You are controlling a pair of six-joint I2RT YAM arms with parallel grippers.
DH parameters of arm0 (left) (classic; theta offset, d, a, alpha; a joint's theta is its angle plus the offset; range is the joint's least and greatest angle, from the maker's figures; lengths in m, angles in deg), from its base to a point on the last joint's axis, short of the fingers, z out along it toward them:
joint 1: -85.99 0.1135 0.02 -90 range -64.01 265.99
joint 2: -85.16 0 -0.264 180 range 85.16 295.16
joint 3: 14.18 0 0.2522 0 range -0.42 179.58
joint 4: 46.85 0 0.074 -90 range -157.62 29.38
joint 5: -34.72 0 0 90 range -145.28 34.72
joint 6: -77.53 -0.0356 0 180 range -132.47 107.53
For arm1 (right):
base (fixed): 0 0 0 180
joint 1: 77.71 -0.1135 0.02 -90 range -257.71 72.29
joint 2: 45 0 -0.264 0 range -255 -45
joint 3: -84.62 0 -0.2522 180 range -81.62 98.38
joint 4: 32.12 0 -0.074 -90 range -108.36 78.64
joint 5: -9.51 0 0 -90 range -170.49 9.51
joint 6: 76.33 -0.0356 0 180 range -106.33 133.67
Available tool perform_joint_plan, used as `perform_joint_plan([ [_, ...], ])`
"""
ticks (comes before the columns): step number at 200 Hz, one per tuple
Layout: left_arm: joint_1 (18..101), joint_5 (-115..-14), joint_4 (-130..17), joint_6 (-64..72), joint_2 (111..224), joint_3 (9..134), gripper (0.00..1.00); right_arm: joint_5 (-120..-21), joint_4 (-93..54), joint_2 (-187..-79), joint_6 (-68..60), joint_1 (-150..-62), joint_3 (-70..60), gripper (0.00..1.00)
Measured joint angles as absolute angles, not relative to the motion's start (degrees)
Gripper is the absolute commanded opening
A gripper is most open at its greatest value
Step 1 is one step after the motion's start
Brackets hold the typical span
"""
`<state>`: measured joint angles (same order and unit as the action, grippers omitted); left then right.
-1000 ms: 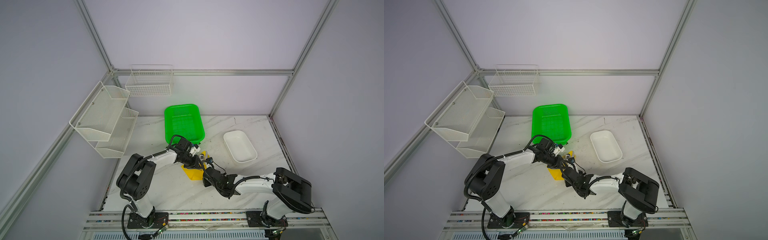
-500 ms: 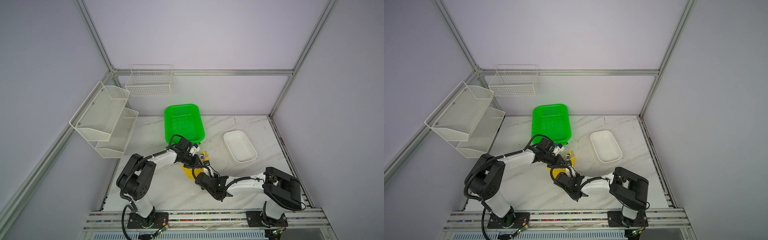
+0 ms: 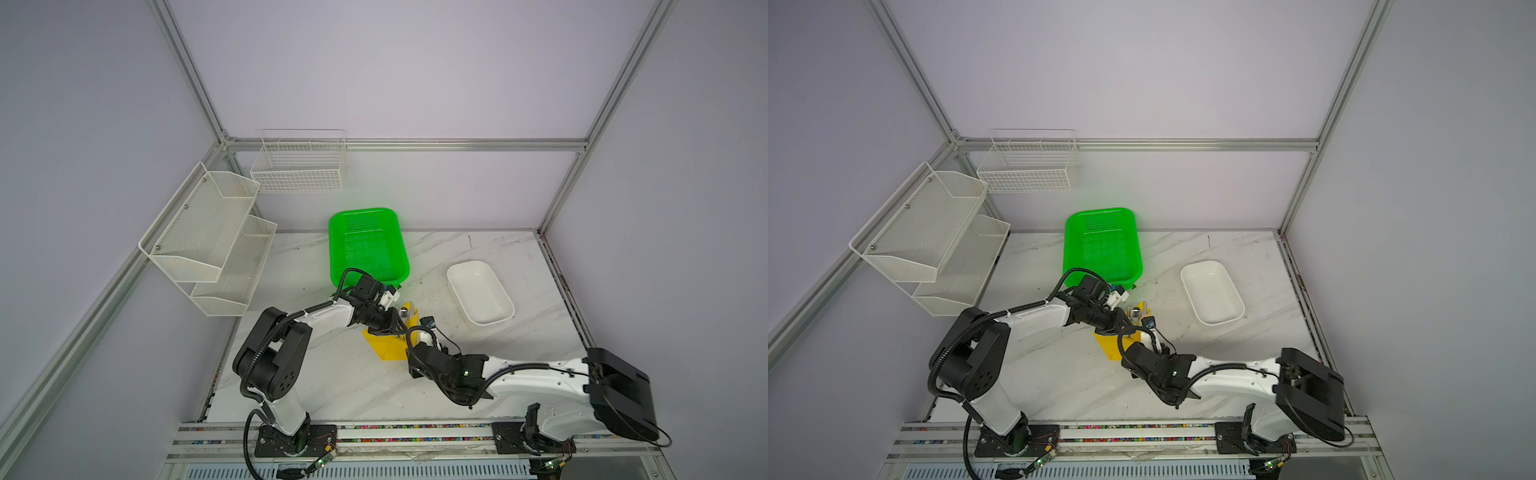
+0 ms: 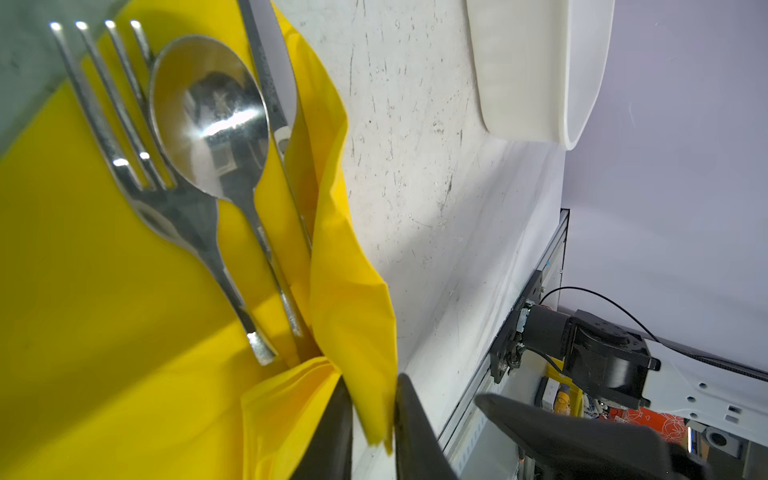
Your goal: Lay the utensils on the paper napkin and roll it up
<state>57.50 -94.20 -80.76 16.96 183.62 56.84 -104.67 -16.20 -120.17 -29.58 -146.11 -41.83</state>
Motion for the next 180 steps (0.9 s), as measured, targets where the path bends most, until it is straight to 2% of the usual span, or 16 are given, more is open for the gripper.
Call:
perform_joint_plan([
  [29, 57.50, -93.89, -80.71, 16.96, 183.47, 56.75, 0.19, -96.13, -21.99, -111.45, -29.62, -136.97, -44.93, 0.38],
  [60, 57.50, -93.68, -80.43, 16.96, 183.05, 56.55, 0.19, -87.58, -25.01, -114.23, -29.66, -131.44, -46.14, 0.26],
  [110, 57.50, -93.13, -80.41, 16.96, 182.26, 55.83, 0.19, -79.67, -28.46, -125.57, -31.09, -131.14, -45.61, 0.21],
  [157, 57.52, -92.39, -80.52, 16.96, 182.22, 55.83, 0.19, -76.43, -32.88, -129.92, -32.07, -130.59, -45.04, 0.20],
  [180, 57.54, -91.99, -80.98, 16.96, 182.18, 55.83, 0.21, -74.97, -34.43, -131.82, -32.02, -130.35, -44.76, 0.16],
])
